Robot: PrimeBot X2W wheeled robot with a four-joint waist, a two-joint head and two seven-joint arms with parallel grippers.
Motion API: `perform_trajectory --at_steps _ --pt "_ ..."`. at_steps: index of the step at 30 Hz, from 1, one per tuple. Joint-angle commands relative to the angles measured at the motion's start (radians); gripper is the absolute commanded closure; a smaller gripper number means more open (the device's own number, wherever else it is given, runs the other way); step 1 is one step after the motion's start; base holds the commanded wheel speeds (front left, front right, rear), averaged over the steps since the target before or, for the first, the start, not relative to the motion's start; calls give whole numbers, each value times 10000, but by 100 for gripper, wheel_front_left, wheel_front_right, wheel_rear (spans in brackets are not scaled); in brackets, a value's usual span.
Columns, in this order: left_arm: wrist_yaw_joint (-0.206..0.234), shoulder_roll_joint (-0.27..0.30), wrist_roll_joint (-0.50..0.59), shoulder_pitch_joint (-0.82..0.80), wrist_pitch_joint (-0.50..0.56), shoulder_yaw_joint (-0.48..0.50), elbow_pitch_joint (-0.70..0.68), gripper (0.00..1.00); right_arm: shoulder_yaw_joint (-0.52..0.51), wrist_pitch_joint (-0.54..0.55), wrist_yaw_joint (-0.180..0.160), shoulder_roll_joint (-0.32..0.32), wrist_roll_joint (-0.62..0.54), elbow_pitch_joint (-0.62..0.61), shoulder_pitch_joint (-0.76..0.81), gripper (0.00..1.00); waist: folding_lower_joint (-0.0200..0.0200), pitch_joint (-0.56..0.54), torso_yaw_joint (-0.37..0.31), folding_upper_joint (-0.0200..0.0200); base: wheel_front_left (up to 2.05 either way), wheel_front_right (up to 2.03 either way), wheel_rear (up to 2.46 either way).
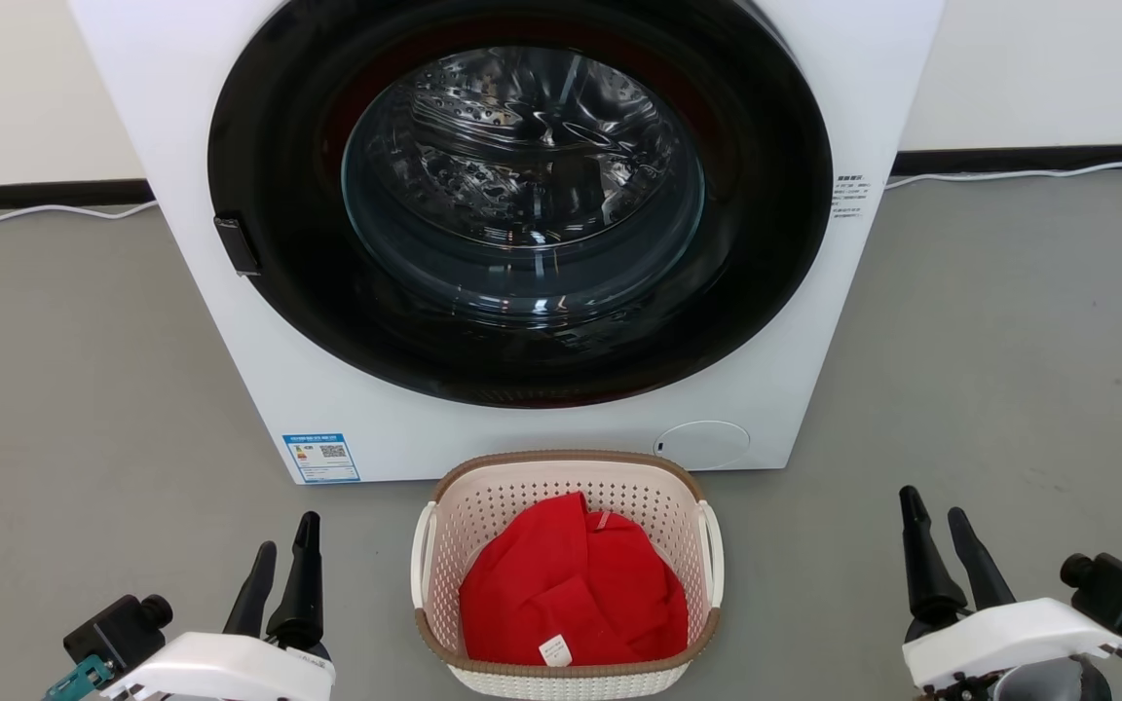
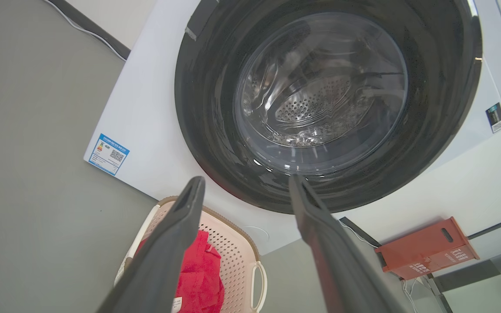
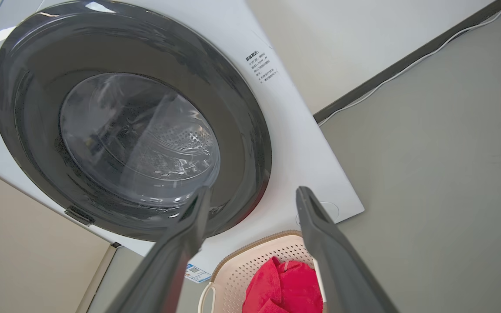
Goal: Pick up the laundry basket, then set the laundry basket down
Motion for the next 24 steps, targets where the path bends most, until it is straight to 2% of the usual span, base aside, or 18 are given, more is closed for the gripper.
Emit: perform_trajectory --at_steps 1,24 --pt "-51 97 306 -392 -137 207 -307 0 168 -163 80 -137 -334 -176 -447 0 -1 0 -10 0 0 0 0" --pt "-64 118 3307 -458 -813 263 -311 0 546 -834 110 -193 -3496 170 -695 0 -1 31 -101 0 0 0 0"
